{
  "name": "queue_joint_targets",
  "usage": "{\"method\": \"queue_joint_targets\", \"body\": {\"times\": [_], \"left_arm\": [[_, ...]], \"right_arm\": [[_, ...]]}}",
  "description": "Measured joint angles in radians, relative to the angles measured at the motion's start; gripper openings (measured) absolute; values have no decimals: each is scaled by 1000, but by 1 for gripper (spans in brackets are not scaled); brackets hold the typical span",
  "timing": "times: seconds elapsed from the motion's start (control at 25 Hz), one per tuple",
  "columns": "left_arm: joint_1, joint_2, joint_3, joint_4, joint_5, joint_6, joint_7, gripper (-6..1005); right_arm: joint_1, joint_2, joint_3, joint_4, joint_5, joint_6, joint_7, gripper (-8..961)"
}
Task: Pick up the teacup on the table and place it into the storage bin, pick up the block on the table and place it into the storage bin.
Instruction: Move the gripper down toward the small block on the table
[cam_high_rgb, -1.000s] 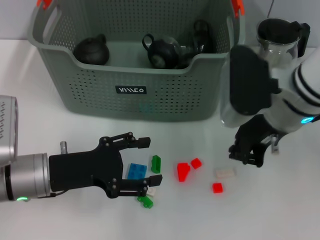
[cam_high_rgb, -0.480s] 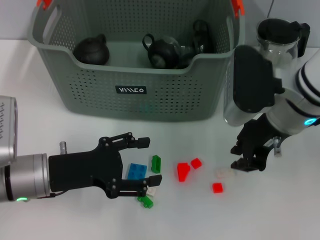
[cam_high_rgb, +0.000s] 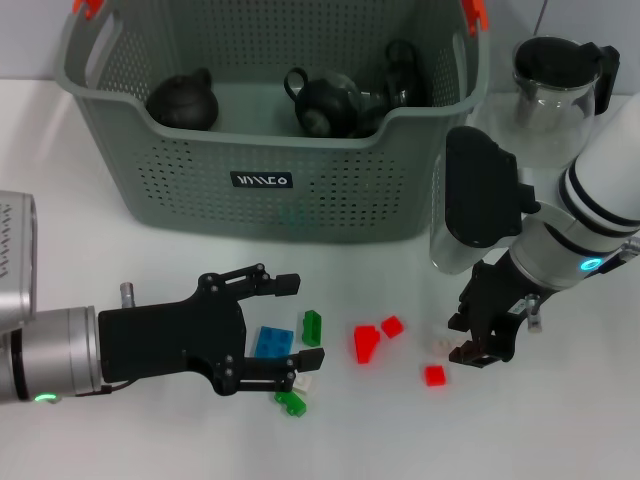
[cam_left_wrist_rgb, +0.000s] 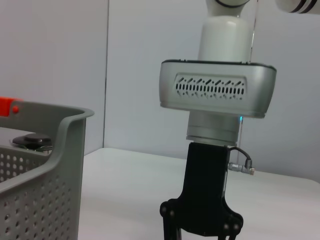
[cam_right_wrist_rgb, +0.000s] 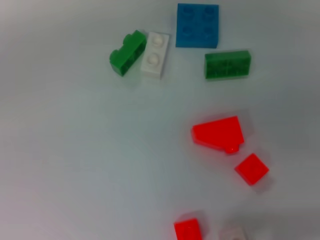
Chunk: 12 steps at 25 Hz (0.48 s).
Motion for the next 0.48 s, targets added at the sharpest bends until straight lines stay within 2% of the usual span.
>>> {"method": "queue_joint_targets", "body": {"times": [0.48], "left_arm": [[0,0,0,0,-1,-2,-4,861]], "right_arm": [[24,2,-5,76,3,60,-15,391]]}}
